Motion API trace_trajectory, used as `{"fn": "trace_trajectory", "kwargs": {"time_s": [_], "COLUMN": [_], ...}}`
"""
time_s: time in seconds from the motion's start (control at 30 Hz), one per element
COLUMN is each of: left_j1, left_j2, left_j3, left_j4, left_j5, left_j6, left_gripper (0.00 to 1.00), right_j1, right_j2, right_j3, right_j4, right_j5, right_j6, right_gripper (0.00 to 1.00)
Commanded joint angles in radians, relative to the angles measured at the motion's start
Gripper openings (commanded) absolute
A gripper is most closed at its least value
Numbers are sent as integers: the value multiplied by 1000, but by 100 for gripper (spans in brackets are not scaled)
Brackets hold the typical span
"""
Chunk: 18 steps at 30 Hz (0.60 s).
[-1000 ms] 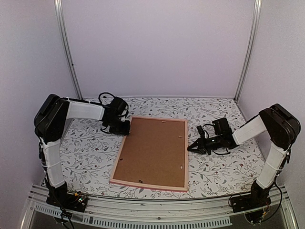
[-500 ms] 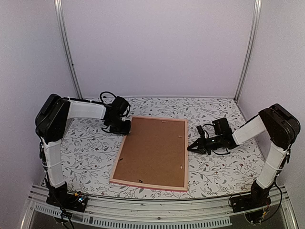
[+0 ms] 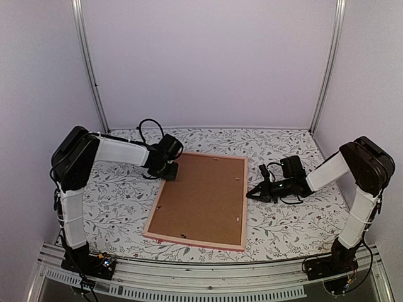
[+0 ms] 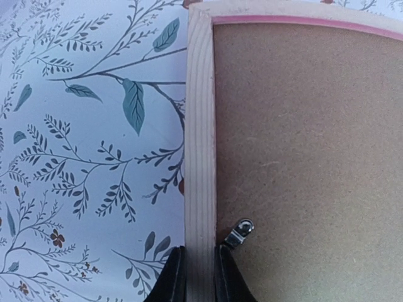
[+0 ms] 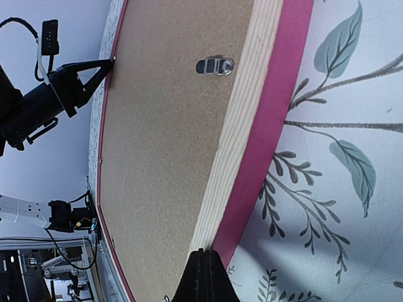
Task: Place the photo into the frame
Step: Press the fastener onto the backboard.
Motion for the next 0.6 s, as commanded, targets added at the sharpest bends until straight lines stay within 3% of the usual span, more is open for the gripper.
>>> {"fn": "trace_trajectory", "kwargs": {"time_s": [0.0,0.07,0.2,0.4,0.57], "left_j1": [12,13,26,70,92], "left_j2": [-41,-84,-151,-155,-155], "left_j3": [-119,-157,-213,-206,-199], "left_j4": [135,199,300,294,282], "left_j5": [-46,-21,26,134,199], "left_j6": [-3,-7,-20,-50,-46], "left_gripper": [0,1,12,36,43], "right_j1": [6,6,6,6,6], "right_j2": [74,78,84,84,82], "right_j3": [-49,-49,-49,-55,-54], "right_j4": [-171,-169,-164,-160,-161], "right_j5": [139,139,135,133,134], "right_j6": [-17,-20,-20,-20,-24], "right_gripper": [0,0,0,0,0]}}
